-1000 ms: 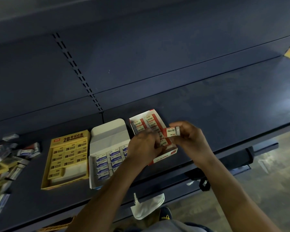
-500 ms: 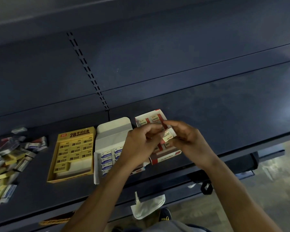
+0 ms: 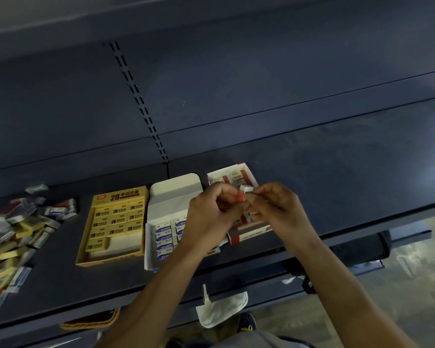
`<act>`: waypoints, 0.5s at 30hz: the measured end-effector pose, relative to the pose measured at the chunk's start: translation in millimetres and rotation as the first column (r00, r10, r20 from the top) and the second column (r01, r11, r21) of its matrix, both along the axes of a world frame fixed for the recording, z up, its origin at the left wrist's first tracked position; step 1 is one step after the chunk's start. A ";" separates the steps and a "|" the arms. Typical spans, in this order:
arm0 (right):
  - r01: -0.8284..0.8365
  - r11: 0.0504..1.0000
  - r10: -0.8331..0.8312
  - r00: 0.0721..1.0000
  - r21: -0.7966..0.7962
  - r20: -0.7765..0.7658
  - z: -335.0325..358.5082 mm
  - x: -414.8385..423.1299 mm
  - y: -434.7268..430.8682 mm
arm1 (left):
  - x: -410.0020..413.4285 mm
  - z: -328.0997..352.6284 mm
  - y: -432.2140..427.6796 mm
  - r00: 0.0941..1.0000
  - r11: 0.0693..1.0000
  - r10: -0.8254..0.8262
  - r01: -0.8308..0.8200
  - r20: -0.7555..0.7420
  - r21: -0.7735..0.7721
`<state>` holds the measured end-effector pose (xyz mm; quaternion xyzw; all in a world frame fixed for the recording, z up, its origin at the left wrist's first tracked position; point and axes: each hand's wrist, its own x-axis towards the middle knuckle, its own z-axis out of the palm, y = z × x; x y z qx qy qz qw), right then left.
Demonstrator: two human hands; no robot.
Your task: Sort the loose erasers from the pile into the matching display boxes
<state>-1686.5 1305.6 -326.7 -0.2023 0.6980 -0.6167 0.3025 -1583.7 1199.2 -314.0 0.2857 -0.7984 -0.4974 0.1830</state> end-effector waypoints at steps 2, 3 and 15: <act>-0.029 0.999 0.031 0.998 0.027 -0.055 1.8 -0.2 -1.9 | 1.3 -0.7 -0.1 1.000 1.000 -0.004 0.004 -0.012 -0.027; -0.050 0.998 0.053 0.996 0.035 -0.075 3.1 -0.1 -2.6 | 2.2 -0.9 -0.3 1.000 0.999 -0.006 0.006 -0.017 -0.044; -0.293 0.873 0.436 0.826 0.389 -0.357 8.5 -18.5 -3.5 | 21.0 -27.9 -18.4 0.987 0.870 0.026 0.055 0.156 -0.490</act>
